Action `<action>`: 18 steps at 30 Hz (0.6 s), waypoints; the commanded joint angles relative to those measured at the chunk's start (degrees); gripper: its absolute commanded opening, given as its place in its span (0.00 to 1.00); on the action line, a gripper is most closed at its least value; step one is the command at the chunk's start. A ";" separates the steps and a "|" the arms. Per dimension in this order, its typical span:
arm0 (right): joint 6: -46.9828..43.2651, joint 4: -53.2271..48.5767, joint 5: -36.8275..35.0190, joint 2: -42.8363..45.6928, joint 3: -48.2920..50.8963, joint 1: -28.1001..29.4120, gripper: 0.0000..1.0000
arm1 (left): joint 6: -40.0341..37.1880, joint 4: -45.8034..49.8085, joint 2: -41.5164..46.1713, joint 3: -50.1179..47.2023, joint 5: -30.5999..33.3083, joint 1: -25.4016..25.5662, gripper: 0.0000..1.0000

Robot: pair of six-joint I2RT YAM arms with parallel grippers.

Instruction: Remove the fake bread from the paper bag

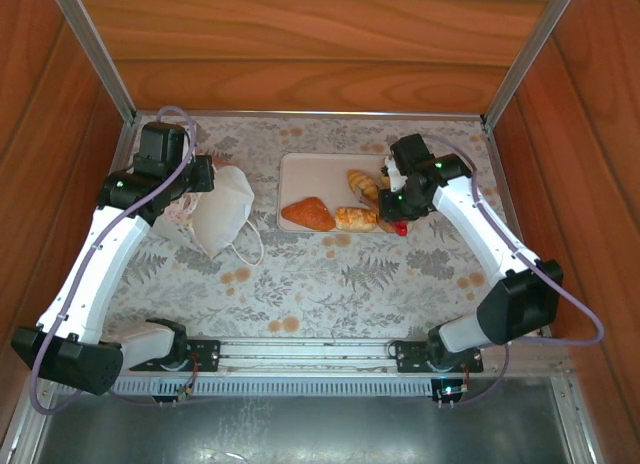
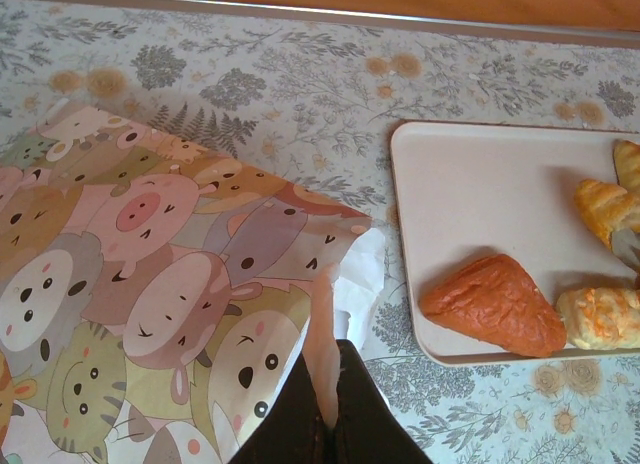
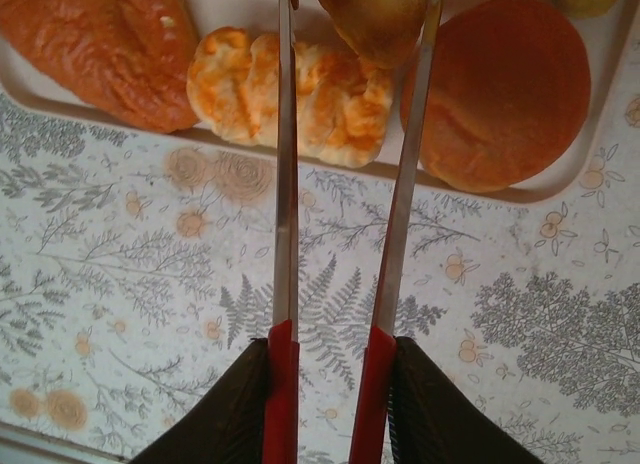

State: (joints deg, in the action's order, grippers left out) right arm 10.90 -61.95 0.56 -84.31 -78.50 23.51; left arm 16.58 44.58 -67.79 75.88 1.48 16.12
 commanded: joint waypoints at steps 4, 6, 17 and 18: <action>-0.34 3.48 -2.52 -1.76 -2.36 -0.91 0.32 | 0.56 -1.07 0.73 -0.73 0.28 -0.48 0.00; -0.59 3.83 -2.84 -2.66 -2.36 -1.00 0.32 | 0.56 -1.13 0.49 -0.64 0.15 -0.47 0.00; -2.46 6.25 -4.14 -5.25 -2.90 -1.08 0.41 | 0.74 -1.47 -0.24 -0.55 -0.24 -0.50 0.00; -2.46 6.10 -4.66 -5.35 -2.85 -1.09 0.42 | 0.66 -1.51 -0.36 -0.56 -0.27 -0.48 0.00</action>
State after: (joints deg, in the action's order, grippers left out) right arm 9.30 -56.49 -2.20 -89.71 -79.55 23.07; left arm 16.60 44.51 -67.81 75.68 1.41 16.12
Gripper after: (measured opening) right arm 0.414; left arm 0.051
